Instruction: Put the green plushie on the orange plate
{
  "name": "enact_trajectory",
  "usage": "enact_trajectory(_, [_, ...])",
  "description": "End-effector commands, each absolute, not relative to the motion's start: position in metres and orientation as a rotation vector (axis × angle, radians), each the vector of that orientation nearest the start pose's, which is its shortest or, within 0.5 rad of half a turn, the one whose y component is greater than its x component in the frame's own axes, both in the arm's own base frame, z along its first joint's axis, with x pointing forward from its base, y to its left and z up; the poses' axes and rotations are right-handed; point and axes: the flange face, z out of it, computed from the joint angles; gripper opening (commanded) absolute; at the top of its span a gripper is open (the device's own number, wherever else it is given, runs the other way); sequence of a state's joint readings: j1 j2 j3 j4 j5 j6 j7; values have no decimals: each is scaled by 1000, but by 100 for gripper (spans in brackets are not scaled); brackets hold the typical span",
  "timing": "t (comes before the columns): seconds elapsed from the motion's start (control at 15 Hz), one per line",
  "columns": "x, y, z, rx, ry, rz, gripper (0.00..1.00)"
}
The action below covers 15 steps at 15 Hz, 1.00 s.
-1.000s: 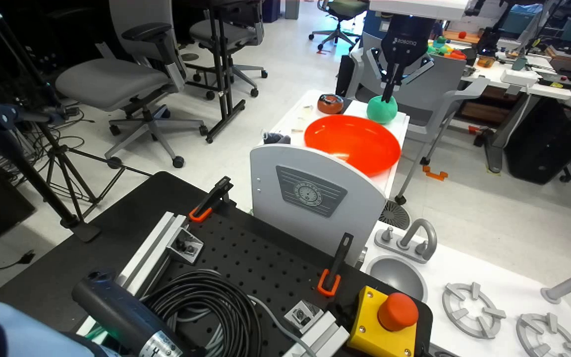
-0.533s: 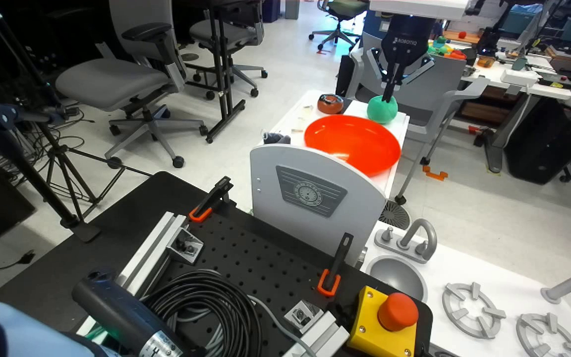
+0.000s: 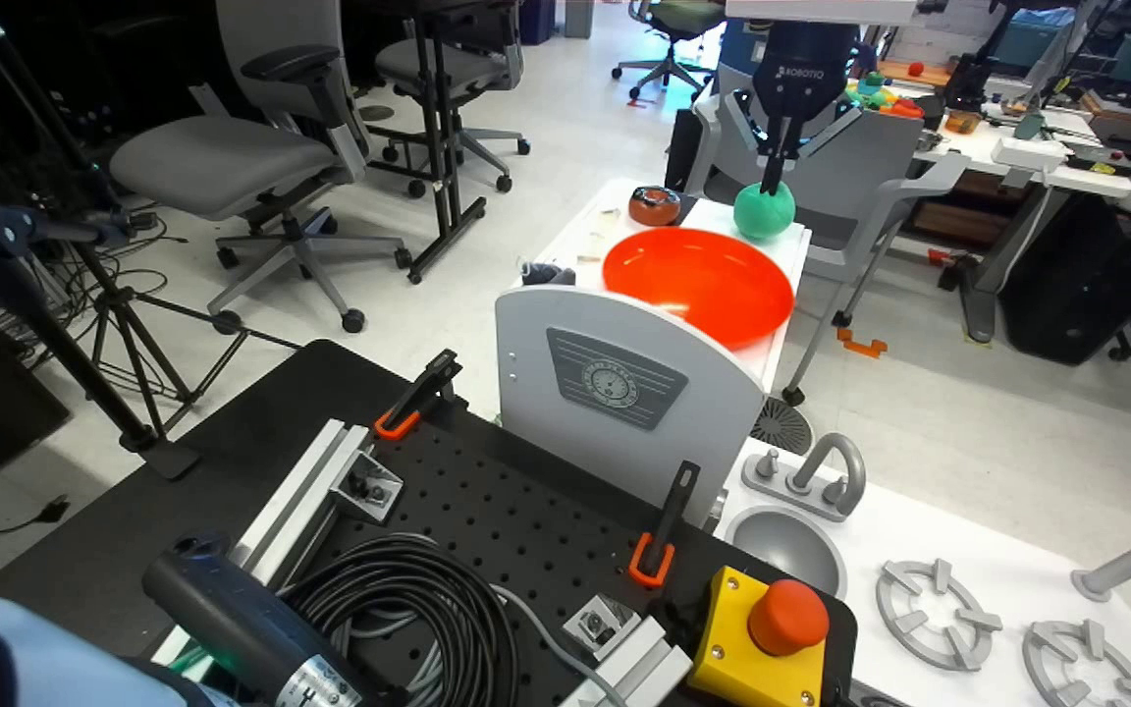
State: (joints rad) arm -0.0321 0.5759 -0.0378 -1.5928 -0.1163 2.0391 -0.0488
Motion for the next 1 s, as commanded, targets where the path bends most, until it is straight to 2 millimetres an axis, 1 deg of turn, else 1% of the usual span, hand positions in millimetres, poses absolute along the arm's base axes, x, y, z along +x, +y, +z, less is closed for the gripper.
enact_trajectory(0.0, [670,-42,301,-3286,-78,170,1])
enact_trajectory(0.2, [668,-40,307,-3292,-77,144,1])
enact_trajectory(0.6, [663,-47,315,-3267,-56,113,1])
enact_trajectory(0.93, [652,-41,312,-3285,-57,117,1])
